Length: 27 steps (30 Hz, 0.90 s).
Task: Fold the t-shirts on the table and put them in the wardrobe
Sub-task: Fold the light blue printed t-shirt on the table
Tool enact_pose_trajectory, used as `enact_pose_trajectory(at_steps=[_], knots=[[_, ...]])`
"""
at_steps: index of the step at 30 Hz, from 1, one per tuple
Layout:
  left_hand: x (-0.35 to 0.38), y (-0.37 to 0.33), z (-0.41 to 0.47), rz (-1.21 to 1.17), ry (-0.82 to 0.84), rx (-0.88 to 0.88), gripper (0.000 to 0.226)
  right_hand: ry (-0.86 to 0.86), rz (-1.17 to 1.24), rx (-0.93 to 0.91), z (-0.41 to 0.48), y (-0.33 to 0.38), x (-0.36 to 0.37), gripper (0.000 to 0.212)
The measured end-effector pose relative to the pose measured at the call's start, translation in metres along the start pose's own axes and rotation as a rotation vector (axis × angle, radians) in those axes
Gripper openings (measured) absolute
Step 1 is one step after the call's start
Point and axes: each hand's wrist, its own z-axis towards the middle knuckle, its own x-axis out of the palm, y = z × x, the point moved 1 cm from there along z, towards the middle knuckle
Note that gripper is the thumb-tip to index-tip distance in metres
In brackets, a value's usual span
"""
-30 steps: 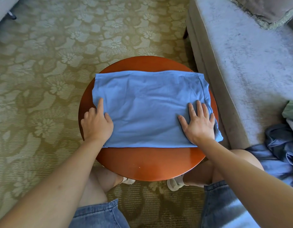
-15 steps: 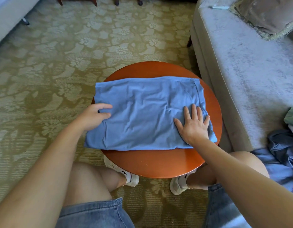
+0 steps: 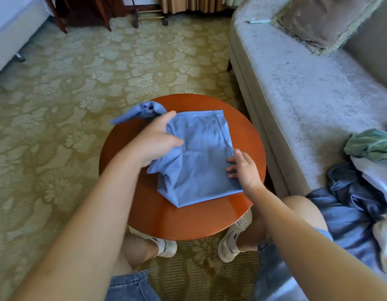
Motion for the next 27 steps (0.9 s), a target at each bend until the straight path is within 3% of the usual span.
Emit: enact_pose_trajectory(at_steps=[3, 9, 13, 17, 19, 21, 22, 23, 25, 27], knots=[[0.055, -0.022, 0.008, 0.054, 0.041, 0.013, 0.074, 0.090, 0.274, 0.160, 0.008, -0.002, -0.012, 0.039], [0.143, -0.004, -0.002, 0.005, 0.139, 0.022, 0.074, 0.152, 0.230, 0.186, 0.017, -0.014, -0.021, 0.069], [0.143, 0.044, -0.012, 0.457, -0.083, -0.045, 0.068, 0.133, 0.198, 0.097, 0.015, -0.009, -0.024, 0.031], [0.141, 0.072, -0.018, 0.651, -0.046, -0.092, 0.070, 0.212, 0.106, 0.104, 0.011, -0.008, -0.026, 0.034], [0.138, 0.078, -0.019, 0.698, -0.030, -0.056, 0.071, 0.110, -0.085, 0.072, 0.009, -0.002, -0.029, 0.039], [0.135, 0.083, -0.019, 0.710, -0.029, -0.022, 0.075, -0.173, -0.378, -0.121, 0.006, 0.009, -0.032, 0.036], [0.134, 0.084, -0.019, 0.715, -0.028, -0.006, 0.077, -0.231, -0.459, -0.269, 0.002, 0.017, -0.027, 0.032], [0.133, 0.086, -0.019, 0.725, -0.027, 0.008, 0.080, -0.171, -0.530, -0.407, -0.001, 0.025, -0.018, 0.030], [0.131, 0.088, -0.019, 0.736, -0.023, 0.033, 0.083, 0.142, -0.739, -0.596, 0.002, 0.035, 0.011, 0.034], [0.128, 0.091, -0.018, 0.733, -0.010, 0.051, 0.086, 0.391, -0.952, -0.644, 0.016, 0.035, 0.037, 0.042]])
